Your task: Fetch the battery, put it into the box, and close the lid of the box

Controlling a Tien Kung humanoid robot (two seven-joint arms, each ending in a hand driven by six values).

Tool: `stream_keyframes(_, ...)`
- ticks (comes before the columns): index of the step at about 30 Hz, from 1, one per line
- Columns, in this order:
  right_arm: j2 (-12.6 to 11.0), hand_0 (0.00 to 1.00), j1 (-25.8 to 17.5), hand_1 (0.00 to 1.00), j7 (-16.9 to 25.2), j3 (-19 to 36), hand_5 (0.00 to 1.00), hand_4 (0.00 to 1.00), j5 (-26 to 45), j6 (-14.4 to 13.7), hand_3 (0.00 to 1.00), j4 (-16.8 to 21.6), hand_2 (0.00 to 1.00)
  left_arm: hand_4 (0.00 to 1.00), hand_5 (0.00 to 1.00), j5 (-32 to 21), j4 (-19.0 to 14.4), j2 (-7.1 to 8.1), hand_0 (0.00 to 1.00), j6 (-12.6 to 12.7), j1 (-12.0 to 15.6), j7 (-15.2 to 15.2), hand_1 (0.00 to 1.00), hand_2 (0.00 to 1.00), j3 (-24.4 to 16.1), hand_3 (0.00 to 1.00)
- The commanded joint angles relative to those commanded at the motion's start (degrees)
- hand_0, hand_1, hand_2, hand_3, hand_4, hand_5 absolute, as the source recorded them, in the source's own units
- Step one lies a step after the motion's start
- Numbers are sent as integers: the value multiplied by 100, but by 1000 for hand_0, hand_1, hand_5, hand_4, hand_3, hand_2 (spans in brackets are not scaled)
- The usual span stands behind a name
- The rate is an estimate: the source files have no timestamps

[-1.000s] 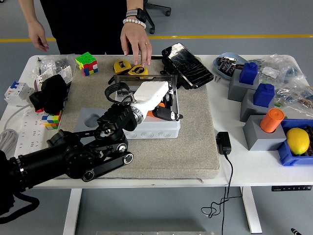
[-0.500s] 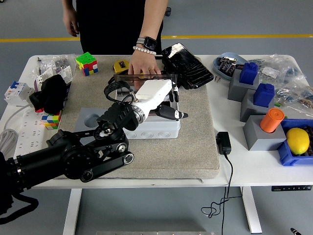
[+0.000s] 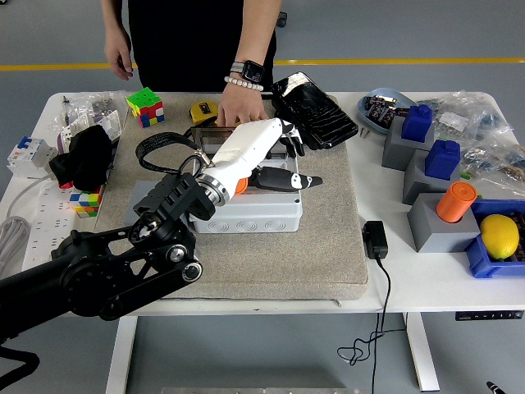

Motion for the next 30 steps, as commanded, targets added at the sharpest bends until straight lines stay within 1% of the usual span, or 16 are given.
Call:
stream_keyframes(2,1,577,-1,641,1,7,403,856,-1,0,535,-2,647,998,467,14,-147,159,323,11,148,-12,494,495,-134,470)
stream_keyframes(3,1,576,0,642,0,10,403,856,-3,2,535,-2,647,990,462,19,-197,214,323,13,199,-15,443,485,-181,501)
stream_keyframes(4,3,576,-1,642,0,19,403,856,-4,4,535,-3,647,990,462,11,-302,332,323,12,313,-20,443,485,-283,501)
stream_keyframes(7,9,576,-2,642,-1,43,403,856,-8,8,535,-3,647,990,462,17,-486,568,323,20,531,-25,443,485,-449,501)
stream_keyframes(8,9,576,-1,642,-1,52,403,856,-10,8,535,-2,647,990,462,16,-551,673,323,17,624,-22,443,485,-513,501)
stream_keyframes(9,10,577,0,641,-2,56,402,856,-11,8,535,-4,646,986,461,22,-586,737,300,19,681,-23,431,493,-549,506)
stream_keyframes(10,10,577,2,641,-2,61,402,856,-12,8,535,-4,646,986,461,34,-610,788,300,18,726,-18,431,493,-578,506)
stream_keyframes(12,8,577,2,641,2,81,402,856,-18,7,535,0,646,986,461,44,-645,937,300,-15,857,20,431,493,-640,506)
stream_keyframes(14,7,577,3,641,1,79,402,856,-18,9,535,-1,646,986,461,59,-650,1019,300,-44,924,52,431,493,-657,506)
stream_keyframes(15,8,577,3,641,3,80,402,857,-18,9,535,-1,646,987,468,73,-639,1062,280,-64,960,77,456,518,-657,521)
stream_keyframes(18,10,577,7,641,6,85,402,857,-20,10,535,2,646,987,468,75,-585,1126,280,-133,1006,135,456,518,-620,521)
stream_keyframes(20,10,577,8,641,7,85,402,857,-18,10,535,3,646,987,468,85,-551,1140,280,-191,1013,186,456,518,-588,521)
stream_keyframes(21,9,577,8,642,7,84,401,857,-18,10,535,3,646,986,488,94,-532,1140,280,-214,1014,205,473,532,-573,534)
stream_keyframes(25,7,577,0,642,3,68,401,857,-11,13,535,-1,646,986,488,92,-459,1107,280,-260,982,238,473,532,-501,534)
stream_keyframes(30,6,577,6,641,5,69,400,856,-5,14,536,2,647,964,467,85,-412,1014,283,-316,867,297,477,533,-346,542)
